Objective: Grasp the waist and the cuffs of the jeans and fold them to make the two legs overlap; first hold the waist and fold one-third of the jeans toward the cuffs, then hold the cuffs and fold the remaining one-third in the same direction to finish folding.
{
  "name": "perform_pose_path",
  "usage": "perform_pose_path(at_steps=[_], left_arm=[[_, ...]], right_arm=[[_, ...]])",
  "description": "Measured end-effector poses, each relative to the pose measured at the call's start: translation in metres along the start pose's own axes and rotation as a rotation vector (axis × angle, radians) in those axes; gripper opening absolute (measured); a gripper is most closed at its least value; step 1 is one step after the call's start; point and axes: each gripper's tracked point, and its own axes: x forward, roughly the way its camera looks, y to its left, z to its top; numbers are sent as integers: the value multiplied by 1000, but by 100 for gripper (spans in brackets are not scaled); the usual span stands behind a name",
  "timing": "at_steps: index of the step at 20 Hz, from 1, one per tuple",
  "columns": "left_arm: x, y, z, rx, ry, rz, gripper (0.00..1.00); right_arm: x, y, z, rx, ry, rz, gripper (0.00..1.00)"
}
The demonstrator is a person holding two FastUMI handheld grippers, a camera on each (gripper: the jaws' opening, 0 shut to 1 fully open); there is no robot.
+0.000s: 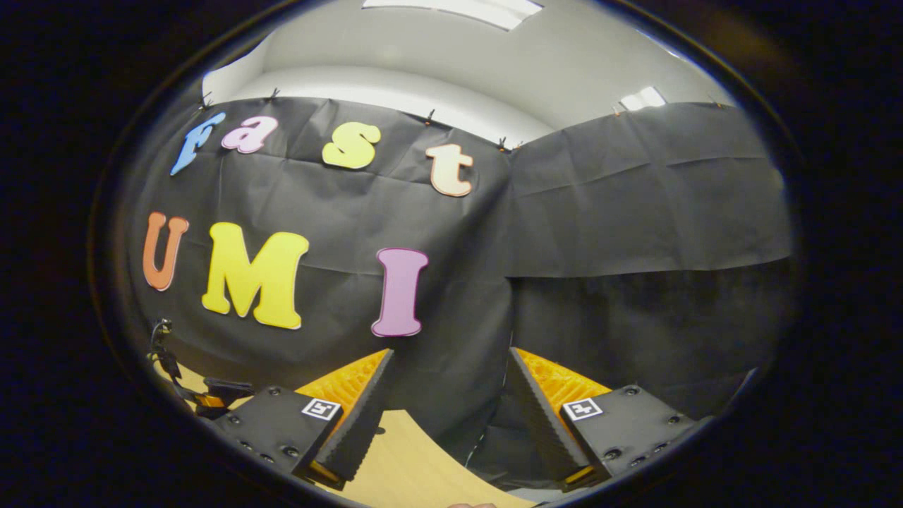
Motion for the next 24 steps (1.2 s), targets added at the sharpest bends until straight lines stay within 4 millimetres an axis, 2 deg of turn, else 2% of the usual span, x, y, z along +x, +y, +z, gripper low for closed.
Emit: perform_pose_path(at_steps=[2,5,7,9,11,14,15,18,20,24], left_arm=[[13,-9,-26,65,54,28,3],[28,-9,-58,112,117,84,3],[32,-7,-69,159,131,102,4],[29,-12,-74,211,128,105,9],[31,-25,-82,219,139,66,23],[22,-41,-87,271,140,59,96],[18,-45,-88,273,139,50,97],[0,-52,-76,283,99,44,97],[-16,-55,-55,303,53,46,97],[-56,-41,23,313,-113,82,97]], right_arm=[[-2,-19,0,-5,2,-29,98],[-4,-41,-2,-9,8,-60,98],[-3,-49,-5,-4,17,-67,98],[-1,-52,-8,5,21,-65,98],[2,-52,-9,8,24,-55,98],[4,-49,-7,17,20,-35,97],[5,-49,-6,15,17,-31,98],[8,-45,-4,38,13,-13,98],[12,-36,-2,66,10,11,98],[24,4,6,122,-11,94,98]])
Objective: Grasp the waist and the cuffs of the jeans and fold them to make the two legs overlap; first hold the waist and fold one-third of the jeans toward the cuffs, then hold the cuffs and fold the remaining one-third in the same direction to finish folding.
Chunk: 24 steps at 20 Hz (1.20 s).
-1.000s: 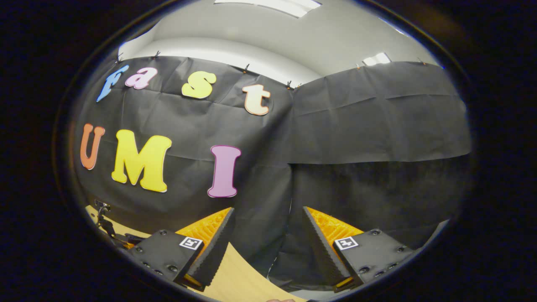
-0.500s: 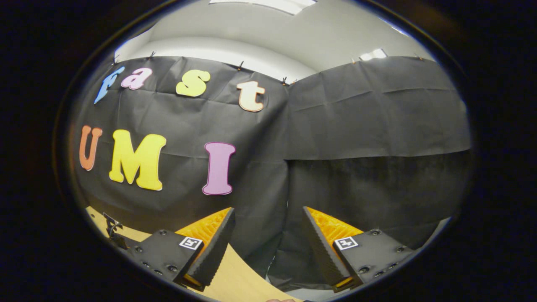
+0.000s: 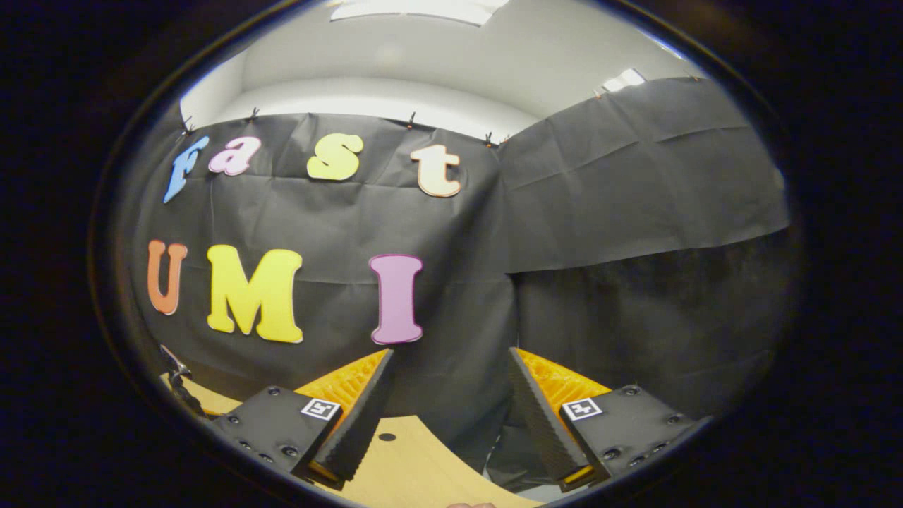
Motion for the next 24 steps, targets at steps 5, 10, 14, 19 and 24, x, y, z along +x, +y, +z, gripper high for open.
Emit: perform_pose_path(at_steps=[5,10,14,19,24], left_arm=[[-64,74,92,-46,-209,121,98],[-121,104,138,-68,-370,227,98],[-125,103,126,-96,-435,281,98],[-131,90,71,-83,-356,234,99],[-131,81,51,-49,-362,211,99]], right_arm=[[19,89,-11,62,4,151,99],[14,205,-48,185,46,306,99],[-6,268,-87,232,95,396,100],[-54,313,-133,85,99,512,99],[-91,322,-154,-21,71,548,100]])
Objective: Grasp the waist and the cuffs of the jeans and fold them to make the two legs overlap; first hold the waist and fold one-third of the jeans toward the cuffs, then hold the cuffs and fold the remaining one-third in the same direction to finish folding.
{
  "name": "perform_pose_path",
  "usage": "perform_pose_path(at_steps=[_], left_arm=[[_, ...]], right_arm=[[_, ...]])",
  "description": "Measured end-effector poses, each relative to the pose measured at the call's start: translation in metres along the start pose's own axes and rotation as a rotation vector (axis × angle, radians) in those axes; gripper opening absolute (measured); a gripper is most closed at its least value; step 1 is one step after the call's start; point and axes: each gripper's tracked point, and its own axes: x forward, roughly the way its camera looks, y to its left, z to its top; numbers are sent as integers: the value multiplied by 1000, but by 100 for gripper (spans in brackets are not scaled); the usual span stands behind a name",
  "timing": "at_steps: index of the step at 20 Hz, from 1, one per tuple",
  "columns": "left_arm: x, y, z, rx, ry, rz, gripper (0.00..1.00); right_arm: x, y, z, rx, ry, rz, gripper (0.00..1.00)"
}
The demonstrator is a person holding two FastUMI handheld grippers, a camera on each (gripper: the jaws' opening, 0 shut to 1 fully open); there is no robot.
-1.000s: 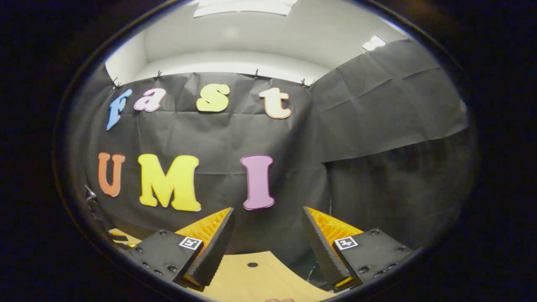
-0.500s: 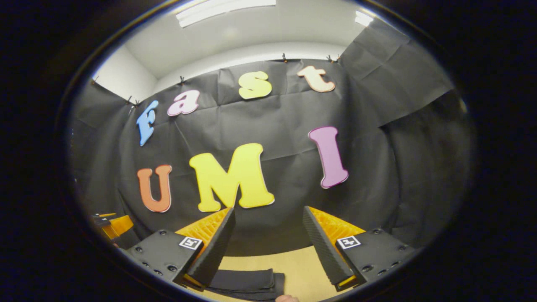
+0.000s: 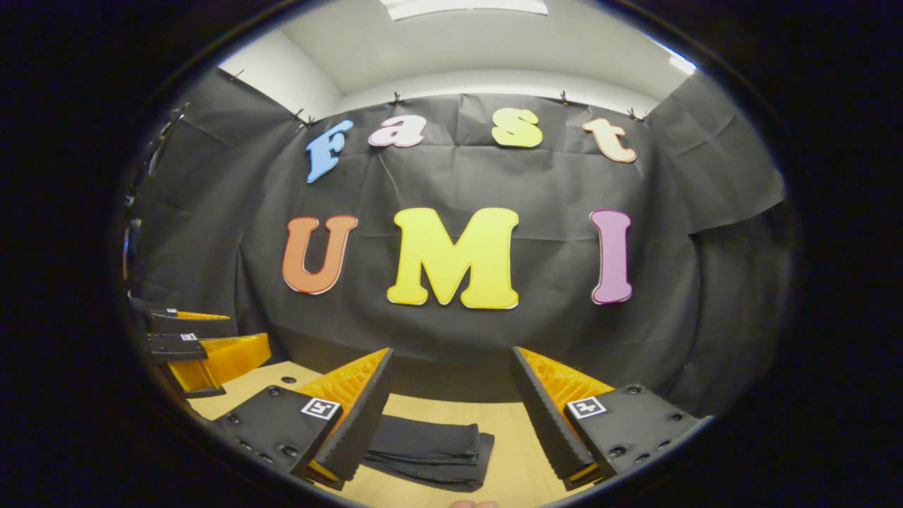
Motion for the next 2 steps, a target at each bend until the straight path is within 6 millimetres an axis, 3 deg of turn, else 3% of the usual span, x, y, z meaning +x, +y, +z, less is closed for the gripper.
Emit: perform_pose_path(at_steps=[1,2], left_arm=[[2,2,-1,-8,4,5,99],[1,3,-1,-13,1,8,88]], right_arm=[[-2,1,-2,1,4,2,100],[-2,3,-5,3,16,5,99]])
